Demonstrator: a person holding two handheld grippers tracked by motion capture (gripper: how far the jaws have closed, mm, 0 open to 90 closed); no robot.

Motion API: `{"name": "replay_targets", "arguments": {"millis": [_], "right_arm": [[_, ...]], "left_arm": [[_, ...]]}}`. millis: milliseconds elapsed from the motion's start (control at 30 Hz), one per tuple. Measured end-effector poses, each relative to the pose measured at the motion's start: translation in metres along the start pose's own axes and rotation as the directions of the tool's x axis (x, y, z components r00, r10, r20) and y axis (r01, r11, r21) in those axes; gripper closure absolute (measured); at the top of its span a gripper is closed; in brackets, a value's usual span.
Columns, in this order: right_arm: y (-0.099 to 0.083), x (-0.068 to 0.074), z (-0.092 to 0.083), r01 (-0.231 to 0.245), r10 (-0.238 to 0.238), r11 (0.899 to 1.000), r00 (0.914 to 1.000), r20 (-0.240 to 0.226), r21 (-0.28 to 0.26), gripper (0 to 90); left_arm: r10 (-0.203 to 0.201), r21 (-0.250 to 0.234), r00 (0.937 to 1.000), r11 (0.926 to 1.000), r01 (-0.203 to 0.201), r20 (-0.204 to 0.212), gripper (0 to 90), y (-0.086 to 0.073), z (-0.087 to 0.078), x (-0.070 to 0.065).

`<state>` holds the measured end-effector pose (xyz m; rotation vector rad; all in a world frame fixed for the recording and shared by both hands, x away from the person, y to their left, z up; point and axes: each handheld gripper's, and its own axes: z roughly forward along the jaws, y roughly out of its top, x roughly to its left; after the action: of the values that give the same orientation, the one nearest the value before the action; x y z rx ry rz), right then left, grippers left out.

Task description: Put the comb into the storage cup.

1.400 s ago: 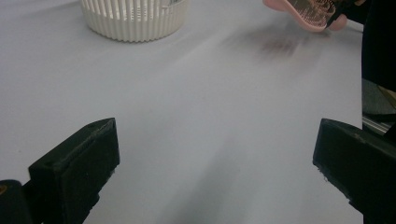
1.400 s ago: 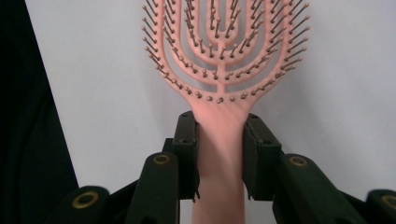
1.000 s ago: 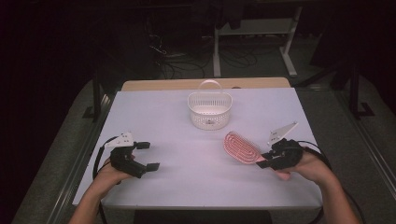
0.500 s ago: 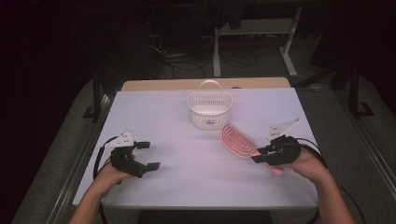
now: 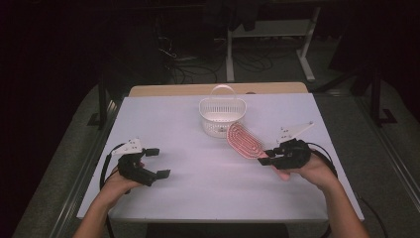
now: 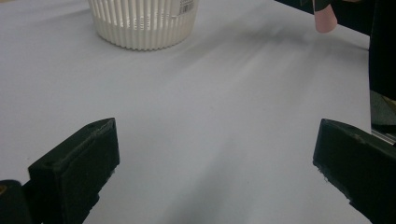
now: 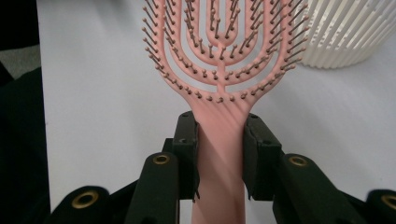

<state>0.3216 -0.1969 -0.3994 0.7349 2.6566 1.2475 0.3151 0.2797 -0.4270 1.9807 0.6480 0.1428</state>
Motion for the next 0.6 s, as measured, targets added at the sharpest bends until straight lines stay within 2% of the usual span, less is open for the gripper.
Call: {"name": "replay_targets", "arguments": {"millis": [333, 433, 600], "right_arm": [[0.009, -0.001, 0.005, -0.012, 0.014, 0.998, 0.9994, 0.032, -0.057, 68.6], [0.013, -0.001, 0.006, -0.013, 0.016, 0.997, 0.9993, 0.035, -0.075, 68.6], [0.019, -0.001, 0.011, -0.013, 0.016, 0.996, 0.9992, 0.038, -0.092, 68.6]], "left_arm": [[-0.014, -0.021, 0.9999, 0.9997, 0.014, -0.002, 0.4, 0.005, 0.0, -0.003], [-0.018, -0.012, 0.9998, 0.9998, 0.018, -0.011, 0.4, 0.009, 0.002, -0.004], [-0.017, -0.035, 0.9998, 0.9992, 0.017, 0.006, 0.4, 0.019, 0.006, -0.005]]}}
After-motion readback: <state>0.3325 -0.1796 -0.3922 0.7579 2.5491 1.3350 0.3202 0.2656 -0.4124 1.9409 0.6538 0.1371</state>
